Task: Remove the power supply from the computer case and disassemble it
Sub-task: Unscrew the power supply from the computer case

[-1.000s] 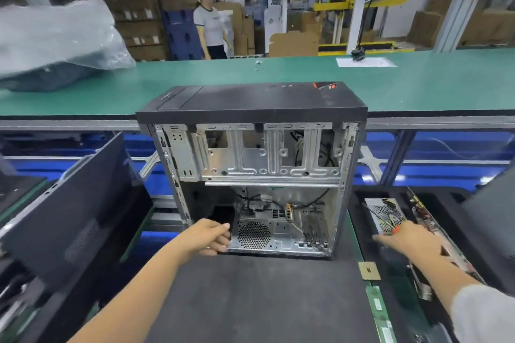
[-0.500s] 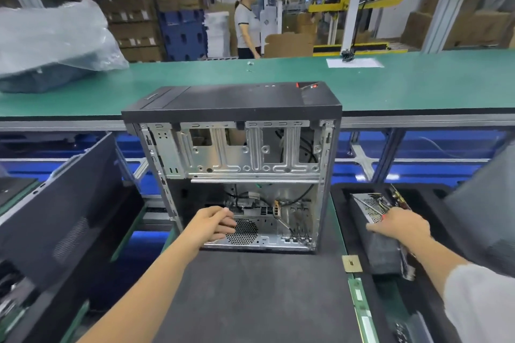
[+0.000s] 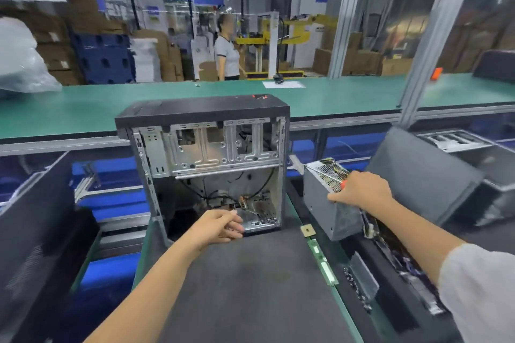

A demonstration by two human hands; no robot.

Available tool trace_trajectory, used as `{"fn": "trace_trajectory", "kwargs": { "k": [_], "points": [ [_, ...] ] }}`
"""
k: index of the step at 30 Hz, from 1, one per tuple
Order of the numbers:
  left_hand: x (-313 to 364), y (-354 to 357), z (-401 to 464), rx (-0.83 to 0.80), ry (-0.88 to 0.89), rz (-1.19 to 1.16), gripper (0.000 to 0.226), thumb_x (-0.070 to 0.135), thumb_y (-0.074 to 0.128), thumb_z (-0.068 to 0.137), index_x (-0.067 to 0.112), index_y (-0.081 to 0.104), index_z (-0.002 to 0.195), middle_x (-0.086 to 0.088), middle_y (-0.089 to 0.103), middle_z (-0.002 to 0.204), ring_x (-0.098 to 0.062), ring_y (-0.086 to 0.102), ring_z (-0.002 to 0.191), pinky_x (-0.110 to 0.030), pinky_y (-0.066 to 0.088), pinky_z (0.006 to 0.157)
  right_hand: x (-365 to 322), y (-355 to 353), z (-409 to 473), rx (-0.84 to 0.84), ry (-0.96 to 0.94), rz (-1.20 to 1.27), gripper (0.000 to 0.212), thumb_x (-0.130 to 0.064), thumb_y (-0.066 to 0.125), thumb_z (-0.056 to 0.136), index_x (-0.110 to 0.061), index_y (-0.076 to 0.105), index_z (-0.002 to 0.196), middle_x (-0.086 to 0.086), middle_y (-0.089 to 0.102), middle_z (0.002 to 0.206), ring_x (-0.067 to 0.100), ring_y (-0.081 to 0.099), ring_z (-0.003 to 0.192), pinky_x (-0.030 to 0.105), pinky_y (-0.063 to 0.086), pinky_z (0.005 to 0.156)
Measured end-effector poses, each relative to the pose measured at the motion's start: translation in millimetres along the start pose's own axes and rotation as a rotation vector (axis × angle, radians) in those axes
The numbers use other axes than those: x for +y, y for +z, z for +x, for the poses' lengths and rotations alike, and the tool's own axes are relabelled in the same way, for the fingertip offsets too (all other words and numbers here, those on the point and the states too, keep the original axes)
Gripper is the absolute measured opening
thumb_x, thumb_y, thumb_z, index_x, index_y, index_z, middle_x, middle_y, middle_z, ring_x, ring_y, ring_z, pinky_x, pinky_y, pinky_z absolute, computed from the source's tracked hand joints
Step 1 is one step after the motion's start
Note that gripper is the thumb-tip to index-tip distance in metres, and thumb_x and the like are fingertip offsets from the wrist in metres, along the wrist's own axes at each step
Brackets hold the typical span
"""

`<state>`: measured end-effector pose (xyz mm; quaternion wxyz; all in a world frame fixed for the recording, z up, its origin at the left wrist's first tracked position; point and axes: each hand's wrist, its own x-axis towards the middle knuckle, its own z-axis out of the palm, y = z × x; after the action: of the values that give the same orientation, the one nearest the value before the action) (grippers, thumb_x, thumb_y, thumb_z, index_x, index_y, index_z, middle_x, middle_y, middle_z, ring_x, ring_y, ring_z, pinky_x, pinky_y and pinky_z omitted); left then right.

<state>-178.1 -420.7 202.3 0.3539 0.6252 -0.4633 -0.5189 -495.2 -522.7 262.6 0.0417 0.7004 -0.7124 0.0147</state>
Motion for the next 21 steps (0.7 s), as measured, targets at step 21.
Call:
{"fn": "trace_trajectory", "kwargs": {
  "k": [21],
  "points": [
    [-86,-13,-63,-0.115,-0.215,-0.283,0.06,0.064,0.031,0.095,0.014,0.061,0.112,-0.003,0.073,0.094,-0.018,0.071,0.083,-0.032,0.057,0.075,-194,54,-200,-0.186,-0.219,0.153,0.034,-0.049,0.056,0.087,-0.017,0.061,0.098,0.005,0.066,0.104,0.025,0.063,0.097,0.03,0.04,0.069]
  ]
}}
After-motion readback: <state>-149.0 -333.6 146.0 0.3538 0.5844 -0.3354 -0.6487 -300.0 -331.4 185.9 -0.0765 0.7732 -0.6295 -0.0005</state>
